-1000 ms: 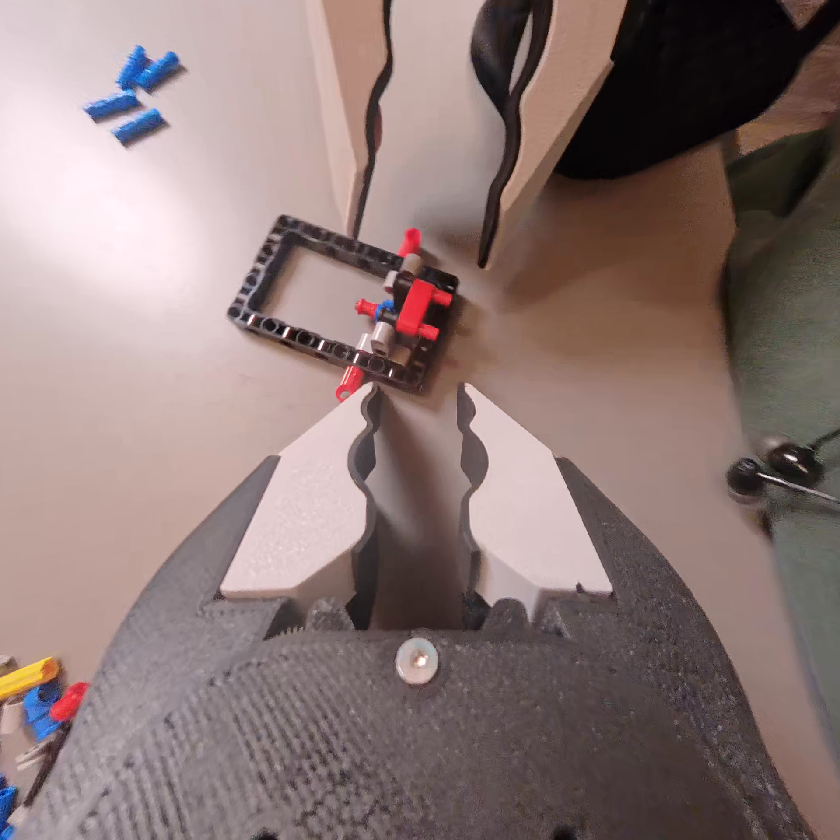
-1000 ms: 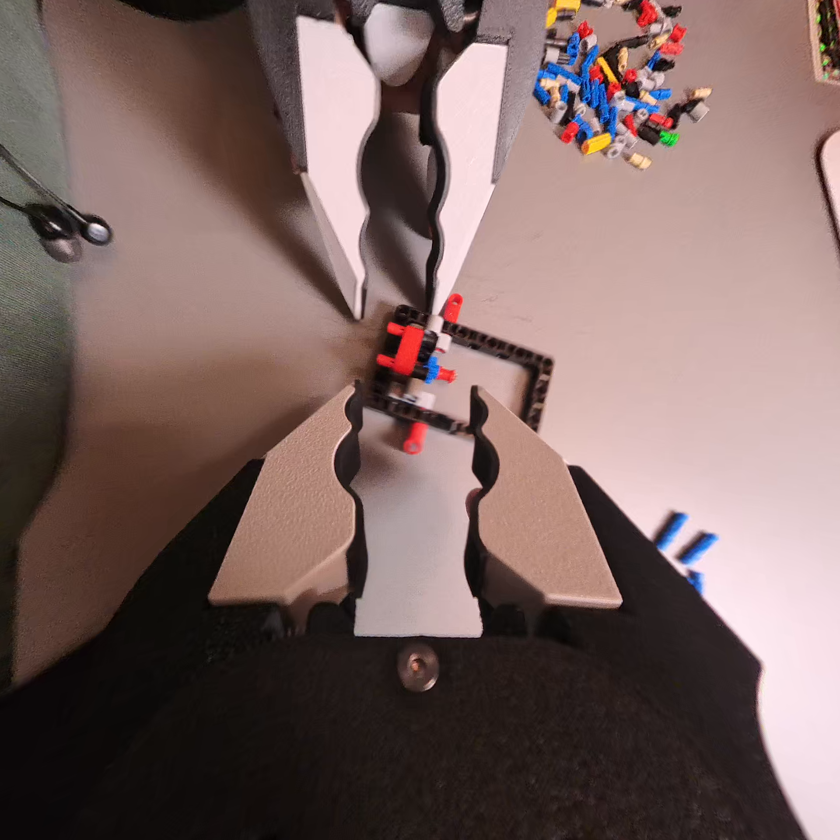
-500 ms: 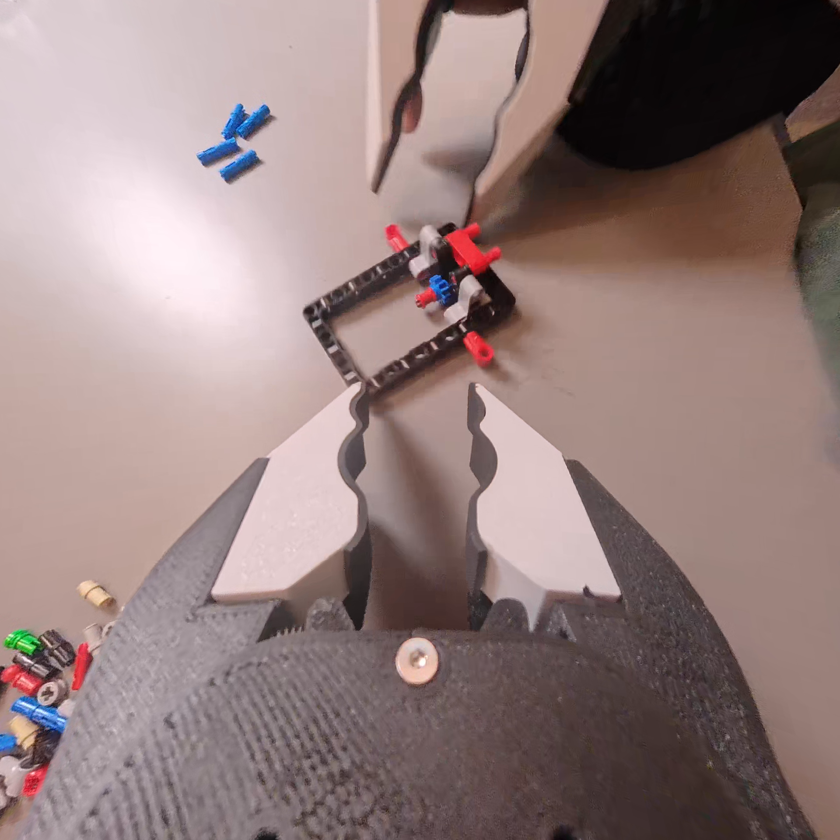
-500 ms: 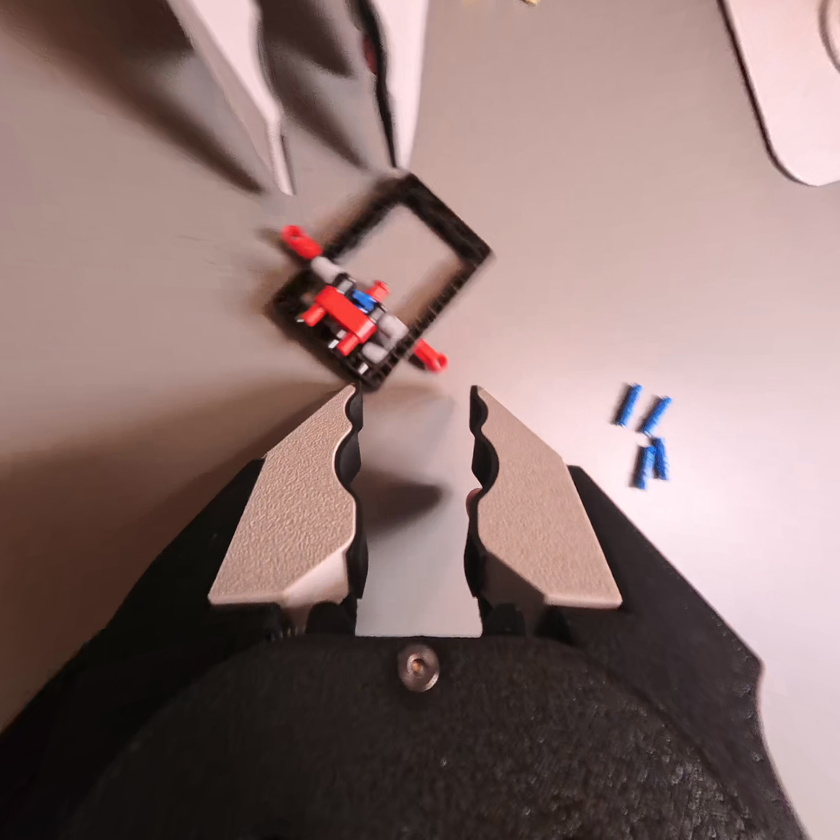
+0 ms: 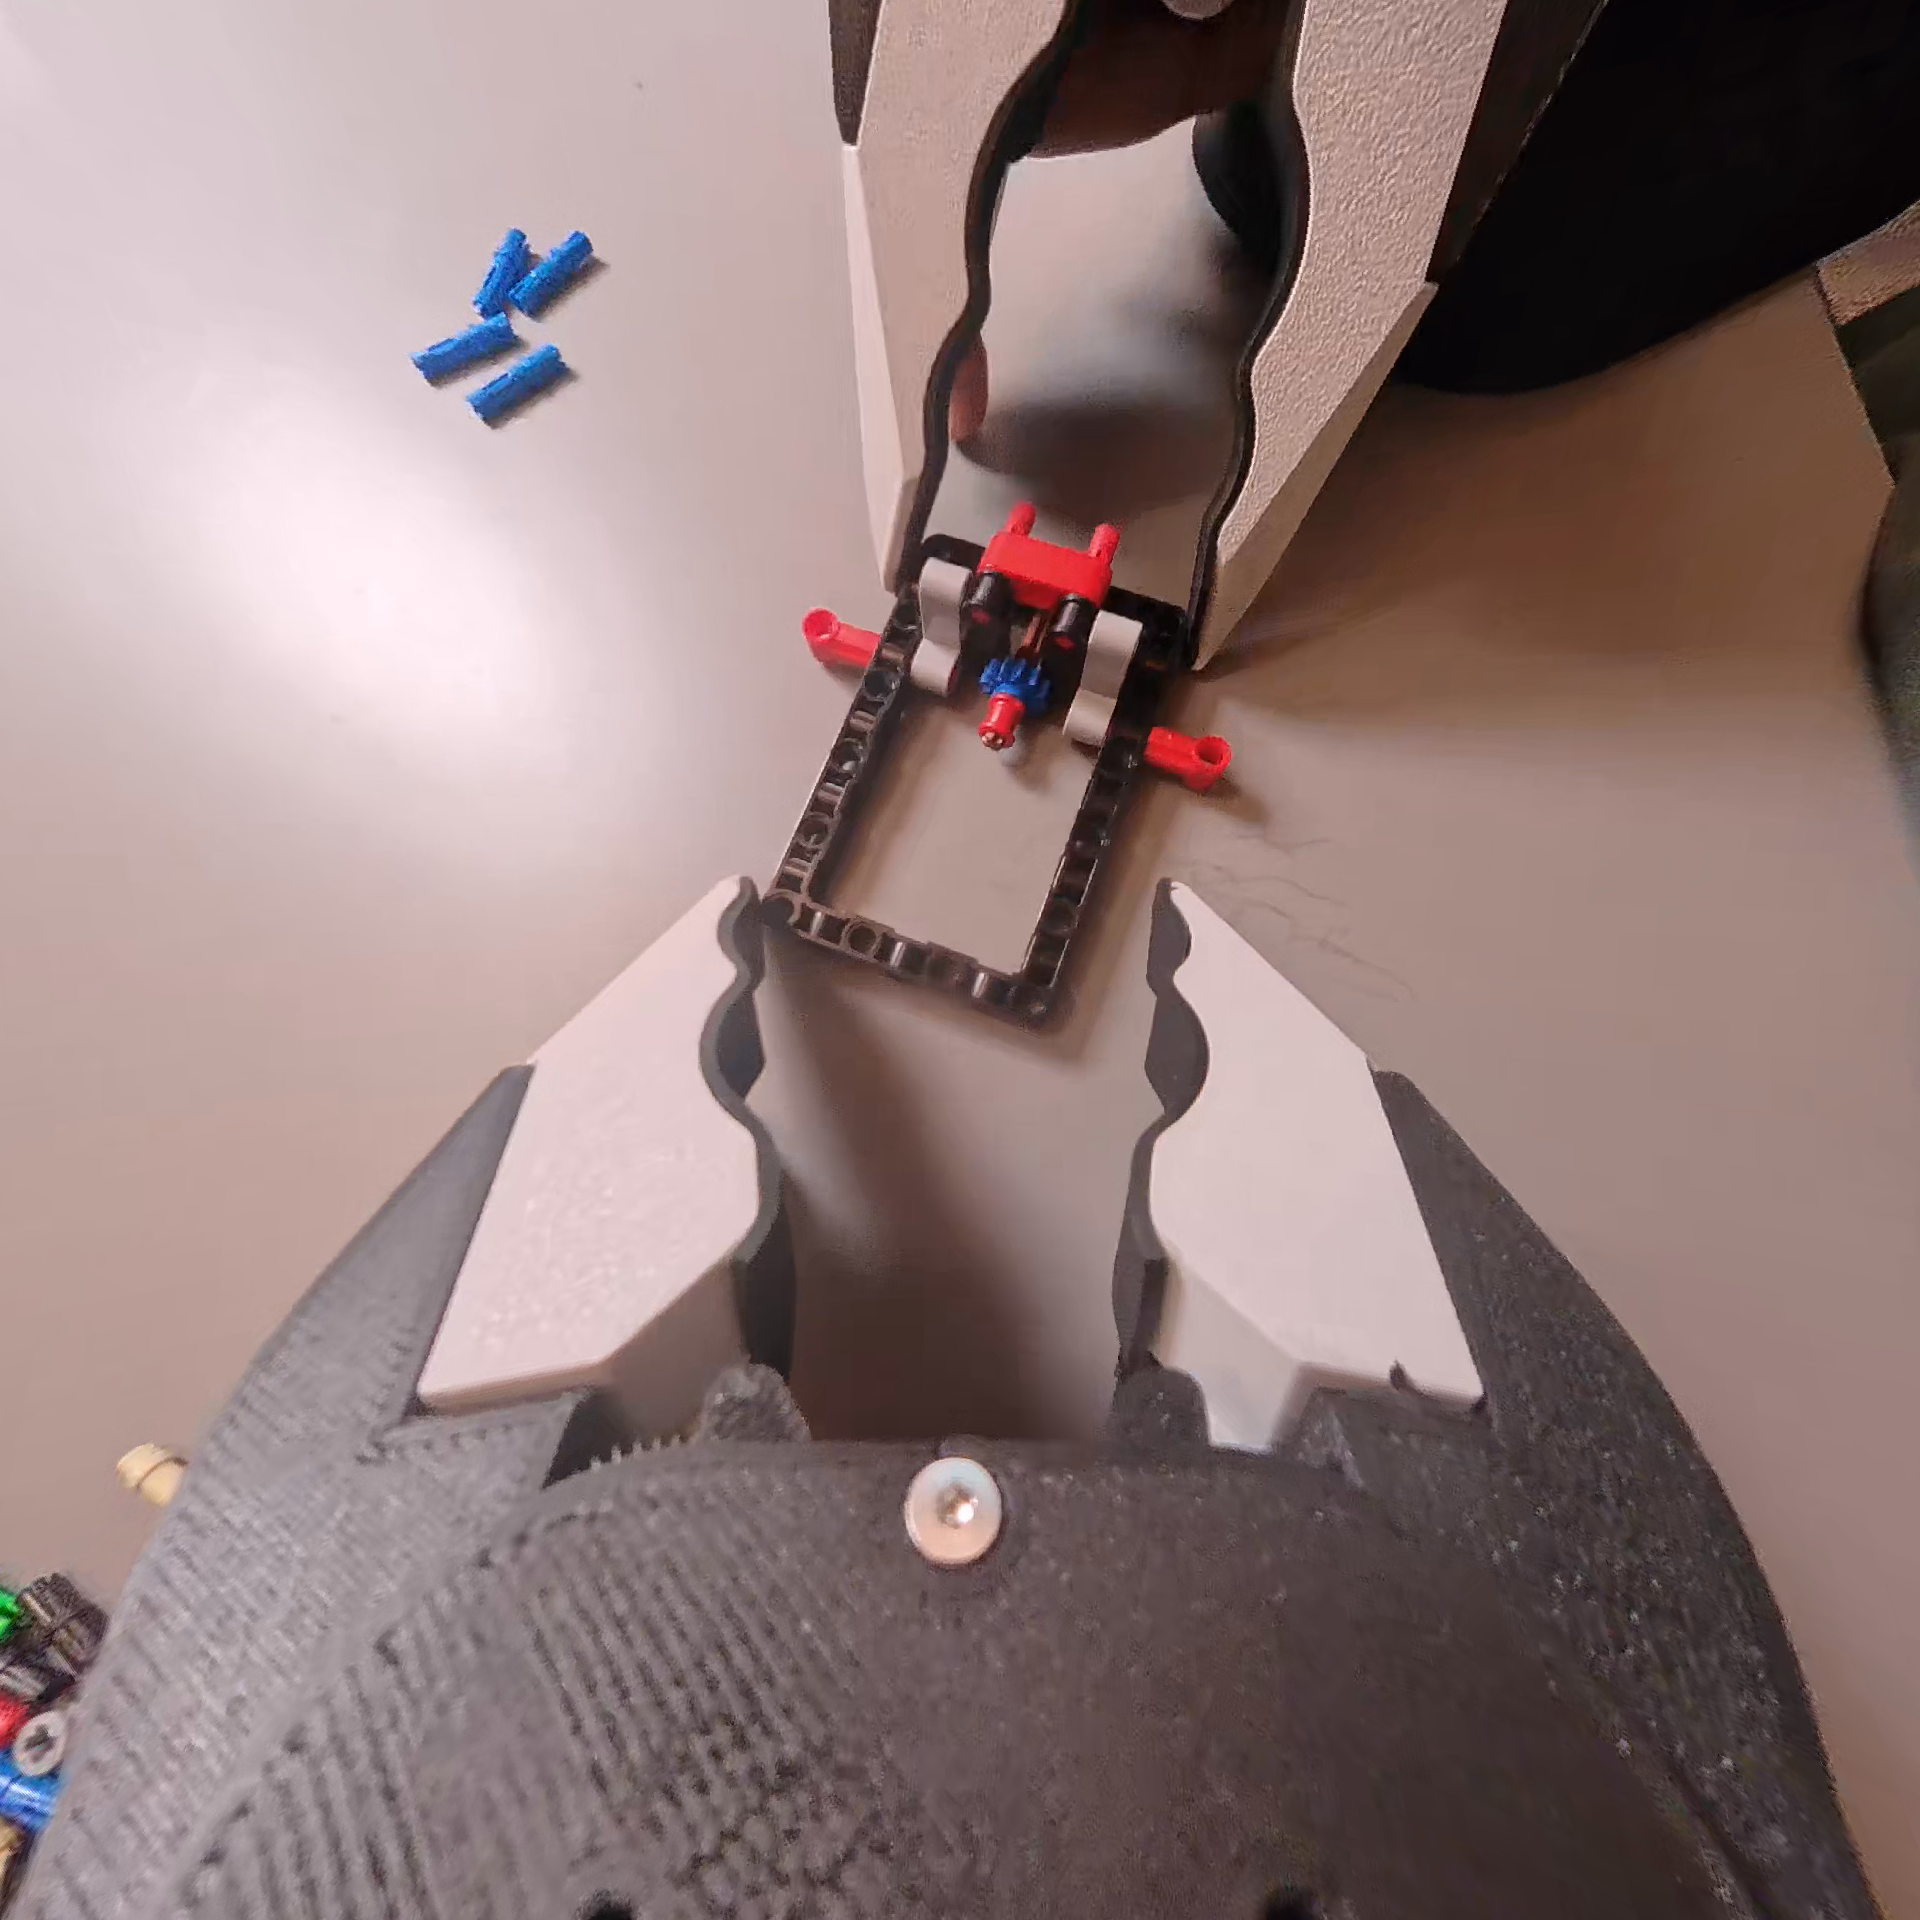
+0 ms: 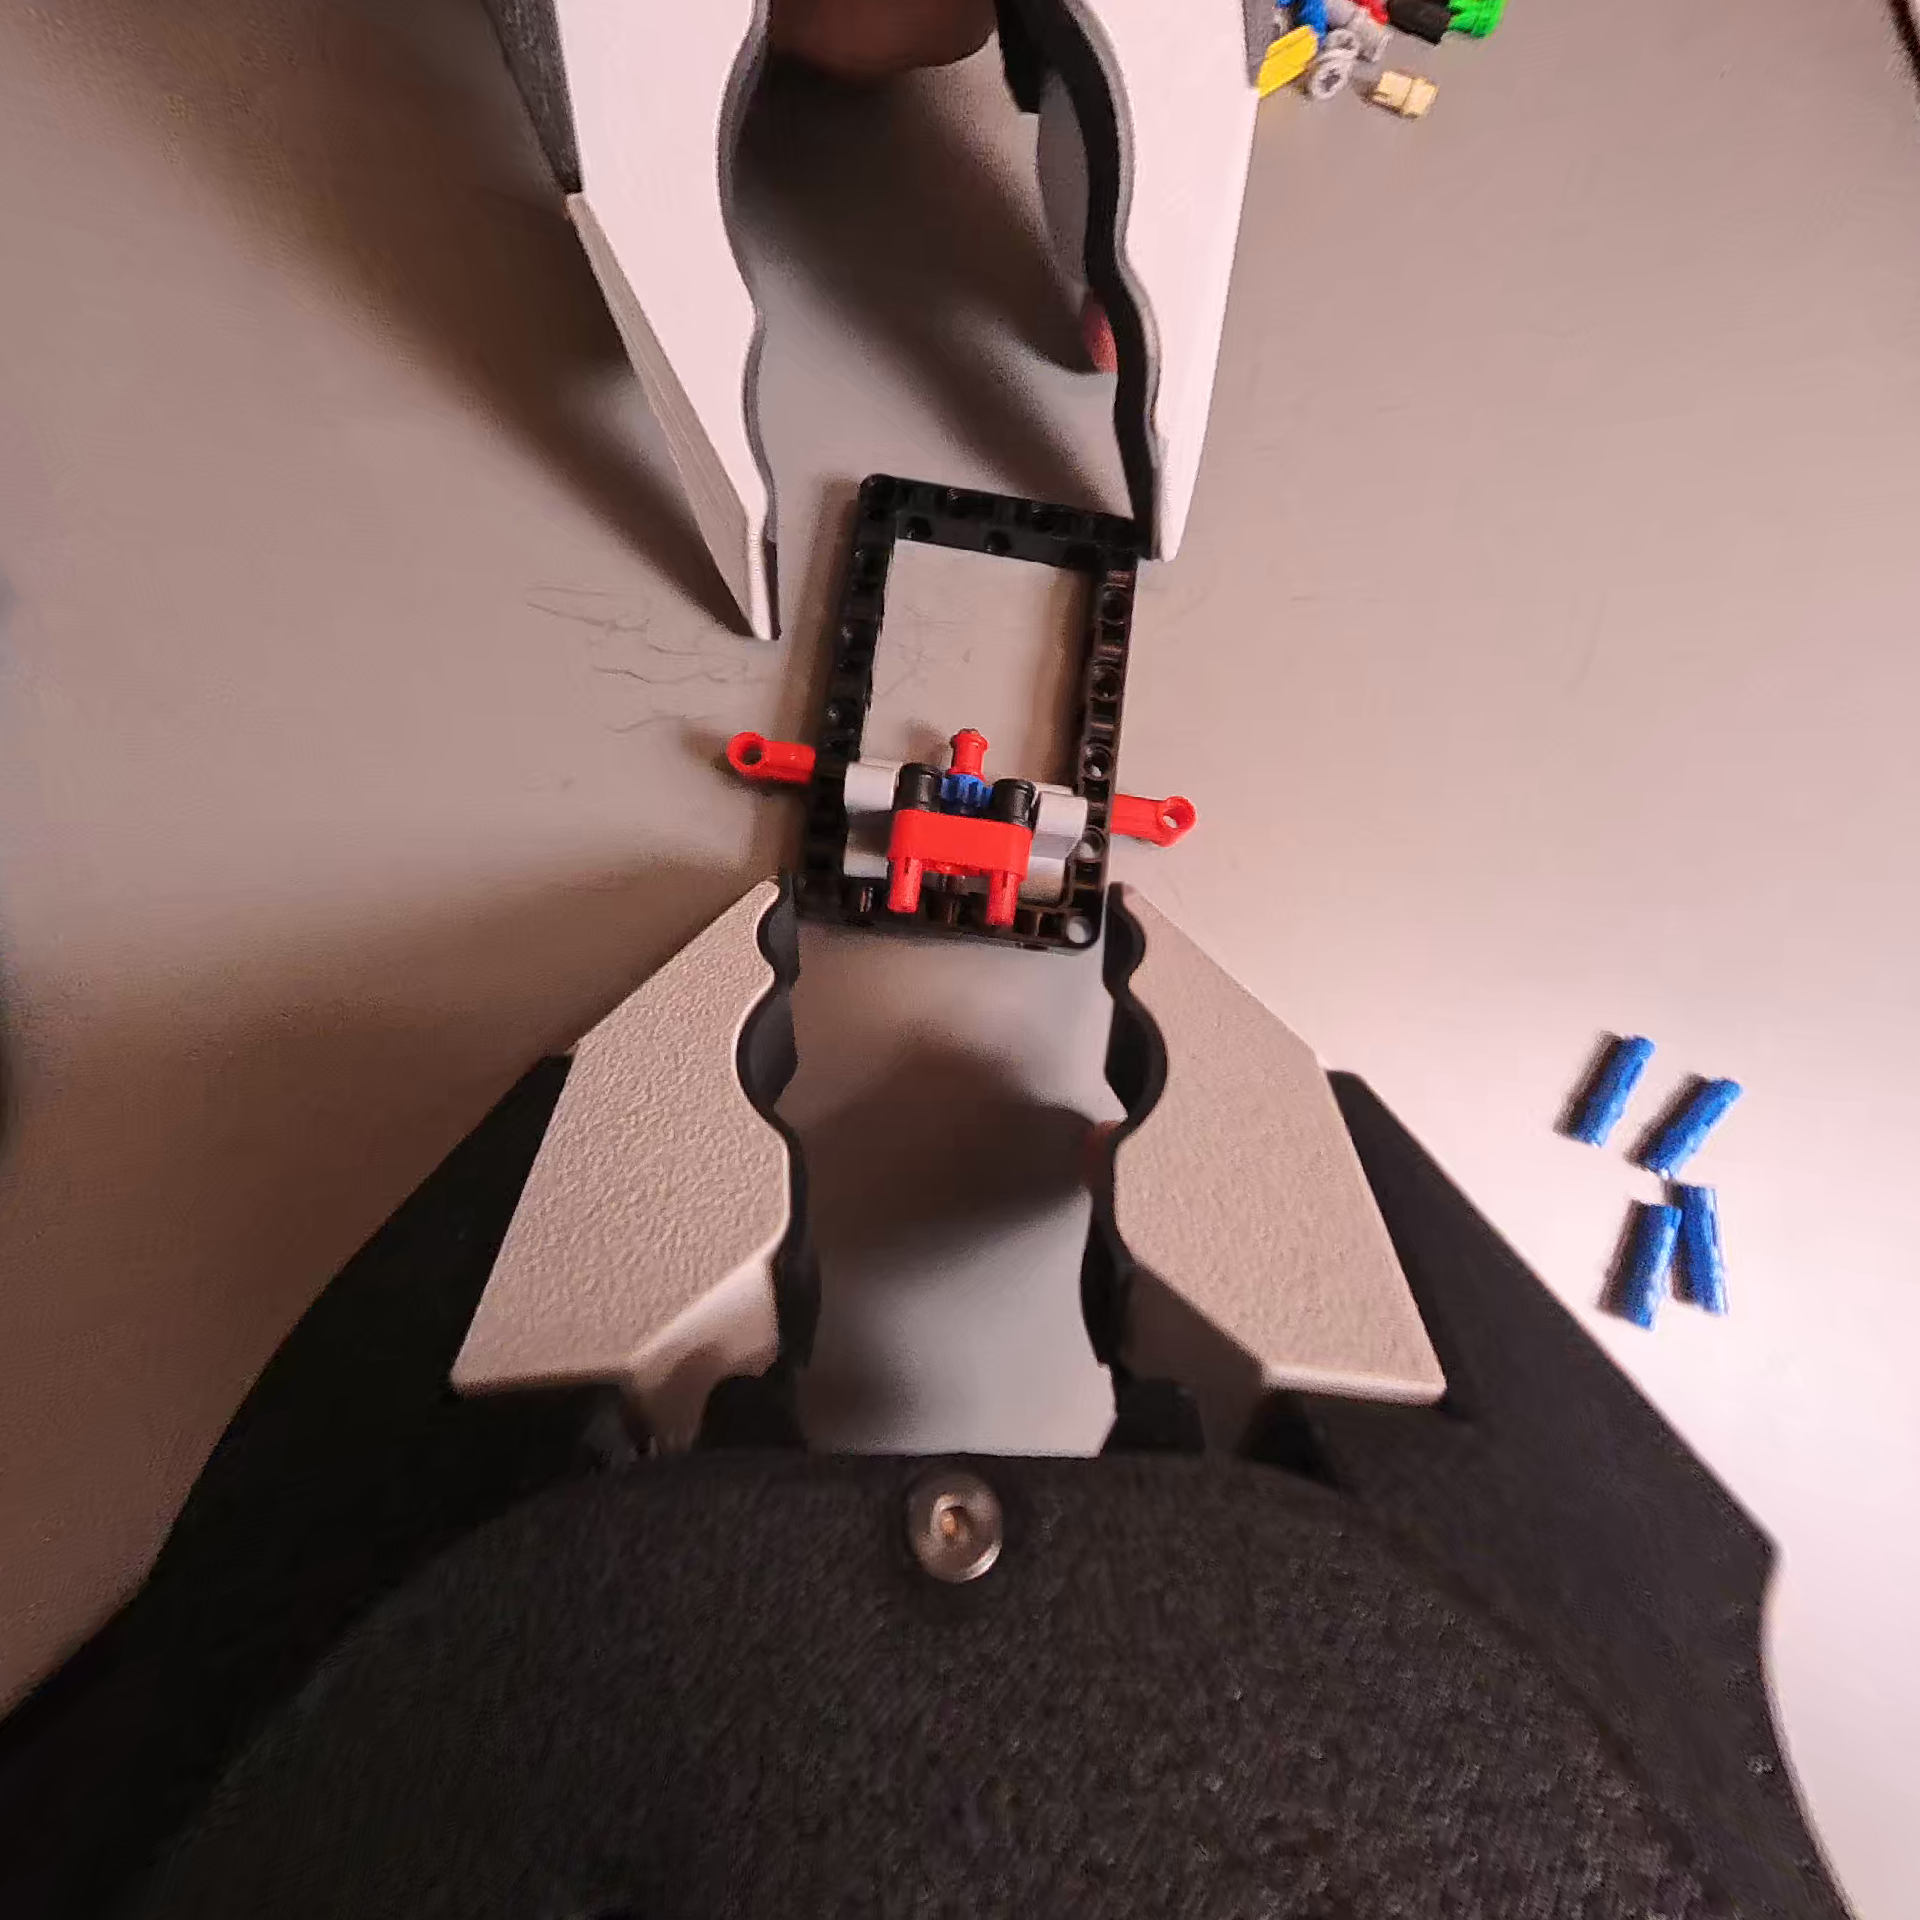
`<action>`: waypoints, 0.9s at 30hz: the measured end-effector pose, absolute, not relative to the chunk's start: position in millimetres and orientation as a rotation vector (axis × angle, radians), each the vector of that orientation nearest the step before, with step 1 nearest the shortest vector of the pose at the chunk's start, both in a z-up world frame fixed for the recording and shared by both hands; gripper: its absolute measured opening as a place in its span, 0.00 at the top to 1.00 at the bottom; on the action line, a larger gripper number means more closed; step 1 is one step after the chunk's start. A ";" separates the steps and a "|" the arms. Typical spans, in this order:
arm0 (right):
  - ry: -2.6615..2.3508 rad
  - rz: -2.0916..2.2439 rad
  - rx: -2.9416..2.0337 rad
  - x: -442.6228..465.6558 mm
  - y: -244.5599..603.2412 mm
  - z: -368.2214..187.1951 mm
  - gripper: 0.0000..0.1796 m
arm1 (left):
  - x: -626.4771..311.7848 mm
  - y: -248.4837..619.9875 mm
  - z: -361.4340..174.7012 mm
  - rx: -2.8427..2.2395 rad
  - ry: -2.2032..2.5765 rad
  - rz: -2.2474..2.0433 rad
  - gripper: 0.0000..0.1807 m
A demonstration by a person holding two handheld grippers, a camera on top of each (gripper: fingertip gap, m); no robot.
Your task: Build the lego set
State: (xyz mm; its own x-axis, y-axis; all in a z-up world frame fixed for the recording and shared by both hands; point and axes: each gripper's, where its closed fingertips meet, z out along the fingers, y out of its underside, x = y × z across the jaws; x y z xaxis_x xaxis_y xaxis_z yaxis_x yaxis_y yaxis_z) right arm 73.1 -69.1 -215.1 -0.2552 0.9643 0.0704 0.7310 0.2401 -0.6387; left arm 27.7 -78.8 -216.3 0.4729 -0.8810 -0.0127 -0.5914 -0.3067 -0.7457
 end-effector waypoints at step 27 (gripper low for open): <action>-1.983 0.660 -1.589 98.0 67.1 -175.1 0.75 | -18.2 -24.6 -216.1 -2.131 1.047 -0.442 0.68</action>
State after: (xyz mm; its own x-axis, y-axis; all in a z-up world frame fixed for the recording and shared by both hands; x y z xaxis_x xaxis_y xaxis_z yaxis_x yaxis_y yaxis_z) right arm 98.0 67.1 -175.1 -0.1848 0.9788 0.0885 0.7305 0.1970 -0.6539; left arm -18.2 -24.6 -216.1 0.6127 -0.7903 -0.0056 -0.5469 -0.4188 -0.7249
